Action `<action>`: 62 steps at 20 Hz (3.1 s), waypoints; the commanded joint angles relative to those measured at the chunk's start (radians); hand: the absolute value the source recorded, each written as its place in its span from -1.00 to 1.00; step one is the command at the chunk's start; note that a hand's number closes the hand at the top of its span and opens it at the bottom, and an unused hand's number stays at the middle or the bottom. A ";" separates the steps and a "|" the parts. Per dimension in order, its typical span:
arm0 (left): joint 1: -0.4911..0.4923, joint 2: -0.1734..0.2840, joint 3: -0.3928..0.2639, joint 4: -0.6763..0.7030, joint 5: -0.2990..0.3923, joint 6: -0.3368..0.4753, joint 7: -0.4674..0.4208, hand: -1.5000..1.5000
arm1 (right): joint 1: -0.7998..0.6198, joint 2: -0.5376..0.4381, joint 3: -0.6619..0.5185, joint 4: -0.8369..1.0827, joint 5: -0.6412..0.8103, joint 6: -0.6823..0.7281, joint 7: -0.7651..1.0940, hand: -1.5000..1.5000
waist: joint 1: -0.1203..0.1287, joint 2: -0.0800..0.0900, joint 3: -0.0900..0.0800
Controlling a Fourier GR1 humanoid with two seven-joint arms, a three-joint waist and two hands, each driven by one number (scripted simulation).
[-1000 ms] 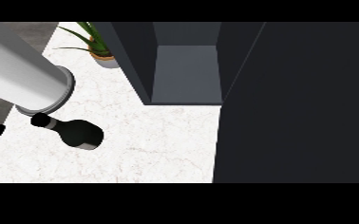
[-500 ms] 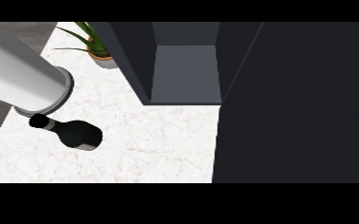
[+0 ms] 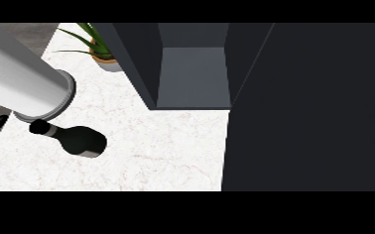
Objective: Pick up the wine, place it into the cabinet and close the cabinet
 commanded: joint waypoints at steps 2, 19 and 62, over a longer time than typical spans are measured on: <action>-0.019 0.008 0.007 0.093 -0.028 -0.081 -0.016 -1.00 | 0.010 0.000 -0.013 -0.157 -0.072 -0.013 0.090 -1.00 | 0.003 0.000 0.000; -0.143 -0.064 0.004 0.450 -0.336 -0.179 -0.295 -1.00 | 0.018 0.031 -0.025 -0.144 -0.059 0.015 0.074 -1.00 | 0.000 0.000 0.000; -0.365 -0.035 -0.117 1.225 -0.751 -0.228 -0.927 -1.00 | -0.017 0.047 -0.027 -0.200 -0.067 0.016 0.163 -1.00 | -0.005 0.001 0.000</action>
